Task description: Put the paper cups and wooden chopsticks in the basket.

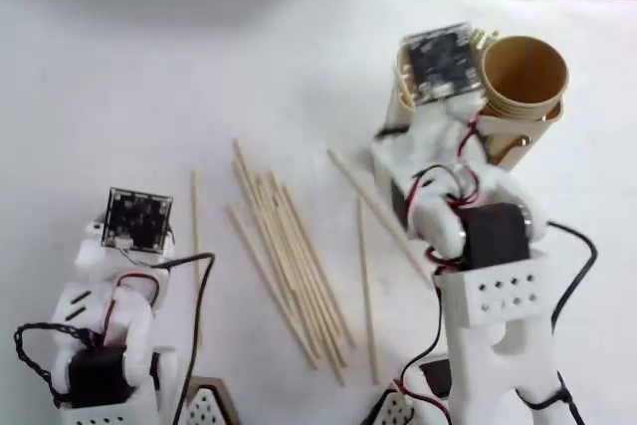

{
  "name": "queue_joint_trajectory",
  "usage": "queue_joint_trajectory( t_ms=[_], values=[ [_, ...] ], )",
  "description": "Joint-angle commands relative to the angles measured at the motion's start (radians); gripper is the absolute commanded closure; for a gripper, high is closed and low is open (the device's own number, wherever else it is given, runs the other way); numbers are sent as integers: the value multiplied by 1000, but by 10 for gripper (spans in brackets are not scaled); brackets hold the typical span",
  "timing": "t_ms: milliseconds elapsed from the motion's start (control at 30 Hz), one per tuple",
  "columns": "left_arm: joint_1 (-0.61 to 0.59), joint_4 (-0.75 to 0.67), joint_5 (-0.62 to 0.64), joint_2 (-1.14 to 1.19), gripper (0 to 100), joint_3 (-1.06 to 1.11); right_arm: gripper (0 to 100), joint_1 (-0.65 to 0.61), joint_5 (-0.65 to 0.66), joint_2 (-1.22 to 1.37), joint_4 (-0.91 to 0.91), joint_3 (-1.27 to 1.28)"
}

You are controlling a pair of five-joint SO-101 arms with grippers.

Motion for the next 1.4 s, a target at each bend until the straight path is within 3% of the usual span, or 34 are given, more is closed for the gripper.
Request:
queue_joint_trajectory(
  t_ms=[0,133,300,500,633,967,1133,1367],
  values=[
    [24,37,-38,4,924,-109,981,-13,0,-15,-7,140],
    [84,114,-48,54,924,-192,981,-7,-66,-19,-159,359],
    [117,144,-58,306,924,-302,981,-4,-114,-19,-344,539],
    [117,140,-54,657,780,-353,981,45,-114,-19,-418,597],
    [122,133,-49,848,767,-394,981,58,-115,-13,-418,600],
    [329,209,318,1283,766,-709,981,62,-115,-13,-418,601],
    [341,201,485,1500,766,-865,981,64,-115,-12,-418,601],
    [335,201,578,1842,769,-1079,981,64,-115,-12,-417,603]
  ],
)
